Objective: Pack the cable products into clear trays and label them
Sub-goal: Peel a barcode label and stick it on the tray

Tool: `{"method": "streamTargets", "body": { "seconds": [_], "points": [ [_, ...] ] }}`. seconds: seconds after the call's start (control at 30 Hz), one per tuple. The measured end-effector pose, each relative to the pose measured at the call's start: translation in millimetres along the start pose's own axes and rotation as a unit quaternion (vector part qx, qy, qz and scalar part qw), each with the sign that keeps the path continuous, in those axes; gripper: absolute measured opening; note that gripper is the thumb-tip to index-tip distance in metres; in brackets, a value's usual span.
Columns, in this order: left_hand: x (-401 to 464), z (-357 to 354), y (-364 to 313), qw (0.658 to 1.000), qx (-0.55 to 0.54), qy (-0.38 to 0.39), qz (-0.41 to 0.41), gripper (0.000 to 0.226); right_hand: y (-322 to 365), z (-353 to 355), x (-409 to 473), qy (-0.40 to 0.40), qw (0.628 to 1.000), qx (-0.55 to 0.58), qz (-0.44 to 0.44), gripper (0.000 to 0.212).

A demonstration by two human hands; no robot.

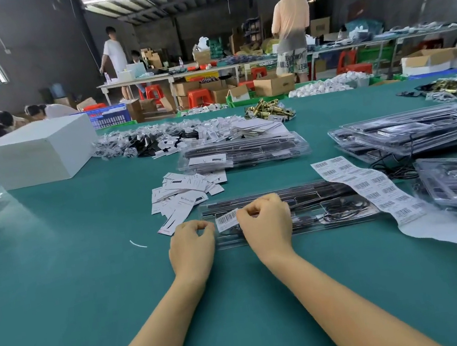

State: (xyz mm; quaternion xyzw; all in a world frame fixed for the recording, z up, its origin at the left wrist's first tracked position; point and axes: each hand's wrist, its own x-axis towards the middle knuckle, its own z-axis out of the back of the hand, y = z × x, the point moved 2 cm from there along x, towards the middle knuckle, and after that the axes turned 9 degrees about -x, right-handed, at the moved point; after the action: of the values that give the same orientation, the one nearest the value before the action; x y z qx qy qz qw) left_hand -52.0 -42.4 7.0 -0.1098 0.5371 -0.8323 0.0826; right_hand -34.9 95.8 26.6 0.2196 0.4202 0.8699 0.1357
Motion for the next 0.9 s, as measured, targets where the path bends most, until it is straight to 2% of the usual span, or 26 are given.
{"method": "streamTargets", "body": {
  "seconds": [0.07,0.17,0.37,0.57,0.77,0.9],
  "points": [
    [1,0,1,1.0,-0.003,-0.003,-0.007,0.025,-6,-3,0,-0.013,1.0,-0.009,0.013,0.022],
    [1,-1,0,1.0,-0.003,-0.001,-0.026,0.031,-11,-5,1,-0.014,1.0,-0.002,0.007,0.02],
    [-1,0,0,0.996,-0.077,0.017,-0.043,0.015,-13,-4,-1,0.004,1.0,0.006,0.015,0.021],
    [0,-1,-1,0.996,-0.061,0.02,-0.054,0.01,-14,-2,0,0.02,0.998,0.061,0.0,0.018],
    [1,-2,-3,0.993,-0.087,0.008,-0.075,0.018,-12,-1,-1,0.004,0.999,0.01,0.043,0.016],
    [3,-4,-4,0.994,-0.041,0.01,-0.098,0.016,-17,6,11,0.022,0.994,-0.059,0.093,0.015]
  ]
}}
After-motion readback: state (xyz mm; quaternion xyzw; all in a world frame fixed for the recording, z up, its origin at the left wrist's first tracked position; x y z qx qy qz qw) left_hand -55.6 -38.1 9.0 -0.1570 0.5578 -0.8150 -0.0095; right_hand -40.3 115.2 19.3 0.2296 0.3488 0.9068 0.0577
